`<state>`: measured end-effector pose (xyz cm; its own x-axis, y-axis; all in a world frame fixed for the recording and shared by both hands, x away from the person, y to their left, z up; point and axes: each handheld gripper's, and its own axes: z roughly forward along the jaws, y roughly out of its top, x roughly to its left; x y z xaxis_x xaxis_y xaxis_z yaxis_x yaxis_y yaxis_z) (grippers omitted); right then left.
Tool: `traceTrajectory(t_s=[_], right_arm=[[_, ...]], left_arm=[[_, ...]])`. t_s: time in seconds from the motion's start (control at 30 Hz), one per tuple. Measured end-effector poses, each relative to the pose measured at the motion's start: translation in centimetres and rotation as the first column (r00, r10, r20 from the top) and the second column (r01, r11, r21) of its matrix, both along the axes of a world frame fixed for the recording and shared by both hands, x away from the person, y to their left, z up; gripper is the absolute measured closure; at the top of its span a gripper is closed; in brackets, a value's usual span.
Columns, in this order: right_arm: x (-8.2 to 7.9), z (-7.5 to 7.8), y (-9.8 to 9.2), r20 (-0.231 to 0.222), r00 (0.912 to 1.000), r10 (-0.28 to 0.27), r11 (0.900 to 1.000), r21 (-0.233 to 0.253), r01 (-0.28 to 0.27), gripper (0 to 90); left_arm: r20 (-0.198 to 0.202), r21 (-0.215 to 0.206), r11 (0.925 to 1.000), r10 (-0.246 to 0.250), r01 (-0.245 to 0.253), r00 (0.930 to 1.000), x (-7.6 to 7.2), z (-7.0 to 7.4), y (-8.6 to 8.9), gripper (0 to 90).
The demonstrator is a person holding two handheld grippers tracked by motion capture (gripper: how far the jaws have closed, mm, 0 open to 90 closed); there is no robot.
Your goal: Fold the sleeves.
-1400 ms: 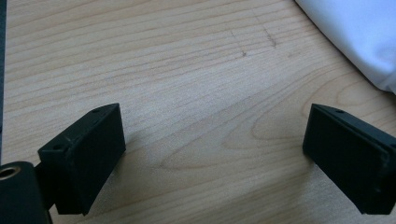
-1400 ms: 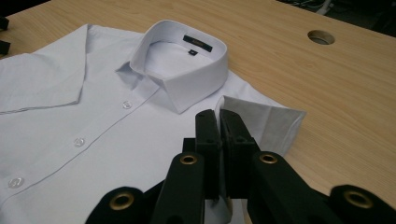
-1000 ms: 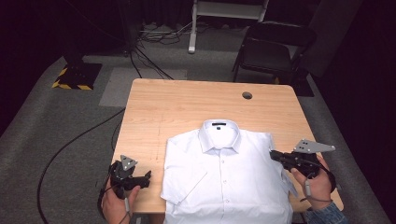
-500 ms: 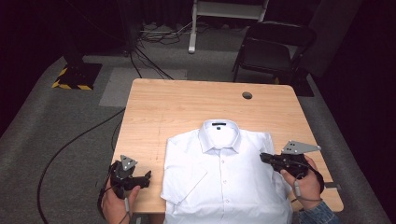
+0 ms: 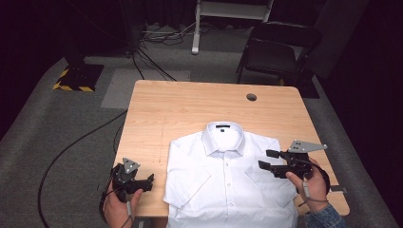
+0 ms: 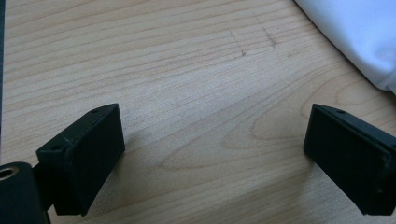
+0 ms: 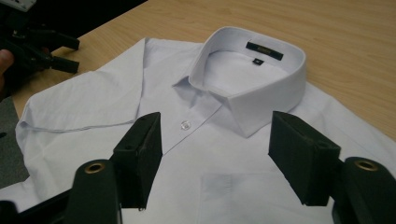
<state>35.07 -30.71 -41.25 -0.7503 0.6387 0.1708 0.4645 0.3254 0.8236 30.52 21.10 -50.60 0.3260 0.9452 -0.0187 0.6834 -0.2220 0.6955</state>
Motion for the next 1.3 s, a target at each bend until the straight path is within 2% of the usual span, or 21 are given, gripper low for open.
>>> traceTrajectory(t_s=[0.2,0.5,0.67,1.3], right_arm=[[0.0,0.4,-1.4,0.029,0.9986,-0.044,0.999,0.004,0.044,27.9],[-0.3,0.7,-3.5,0.105,0.9903,-0.092,0.994,-0.047,0.097,22.1],[-0.3,0.6,-4.8,0.125,0.9858,-0.112,0.991,-0.062,0.120,19.8],[-0.3,-1.0,-8.5,0.120,0.9783,-0.169,0.976,-0.120,0.183,16.5]], left_arm=[[0.000,0.000,1.0000,-0.001,0.001,1.0000,0.0,0.0,0.0,5.3],[0.000,0.000,1.0000,-0.001,0.001,1.0000,0.0,0.0,0.0,5.3],[0.000,0.000,1.0000,0.000,0.000,1.0000,0.0,0.0,0.0,5.3],[0.000,0.001,1.0000,-0.001,0.001,1.0000,0.0,0.0,0.0,5.3]])
